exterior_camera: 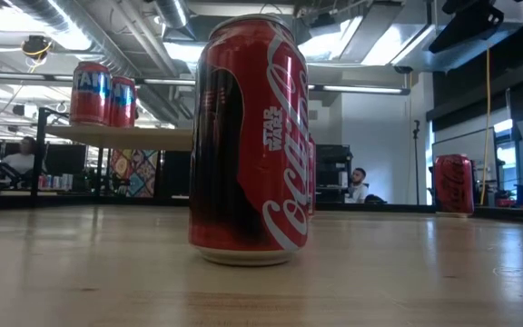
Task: Place canned beverage on shelf
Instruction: Put the bottom red-white soda can on the shelf
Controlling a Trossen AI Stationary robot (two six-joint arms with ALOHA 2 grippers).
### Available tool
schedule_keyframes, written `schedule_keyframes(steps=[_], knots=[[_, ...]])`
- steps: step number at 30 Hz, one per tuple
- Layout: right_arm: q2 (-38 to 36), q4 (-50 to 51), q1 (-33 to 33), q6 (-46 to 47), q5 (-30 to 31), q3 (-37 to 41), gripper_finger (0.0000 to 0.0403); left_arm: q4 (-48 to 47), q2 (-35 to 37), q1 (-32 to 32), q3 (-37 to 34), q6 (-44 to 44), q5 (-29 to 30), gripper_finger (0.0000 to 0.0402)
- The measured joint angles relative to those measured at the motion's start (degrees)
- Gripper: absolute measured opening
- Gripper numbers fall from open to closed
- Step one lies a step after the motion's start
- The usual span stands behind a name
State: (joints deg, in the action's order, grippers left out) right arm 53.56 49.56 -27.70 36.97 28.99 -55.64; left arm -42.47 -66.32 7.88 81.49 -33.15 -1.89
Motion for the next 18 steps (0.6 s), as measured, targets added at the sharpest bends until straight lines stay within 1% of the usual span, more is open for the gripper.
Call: schedule_keyframes(steps=[7, 9, 11, 14, 16, 18], knots=[[0.00, 0.04, 0.00, -1.69, -0.04, 0.00, 0.0367, 1.48, -7.84, -14.46, 0.00, -5.89, 6.17, 0.0380], [0.00, 0.02, 0.00, -2.38, -0.04, 0.00, 0.0367, 3.23, -9.85, -18.20, 0.00, -7.78, 8.60, 0.0380], [0.00, 0.02, 0.00, -3.01, -0.04, 0.00, 0.0367, 5.77, -11.63, -21.75, 0.00, -9.96, 12.26, 0.0380], [0.00, 0.02, 0.00, -3.21, -0.05, 0.00, 0.0367, 9.56, -14.33, -26.18, 0.00, -14.08, 16.19, 0.0380], [0.00, 0.02, 0.00, -3.23, -0.07, 0.00, 0.0367, 11.14, -16.19, -28.18, 0.50, -18.17, 16.45, 0.0380], [0.00, 0.02, 0.00, -3.23, -0.07, 0.00, 0.0367, 10.55, -18.89, -29.96, 3.14, -20.27, 17.17, 0.0380]])
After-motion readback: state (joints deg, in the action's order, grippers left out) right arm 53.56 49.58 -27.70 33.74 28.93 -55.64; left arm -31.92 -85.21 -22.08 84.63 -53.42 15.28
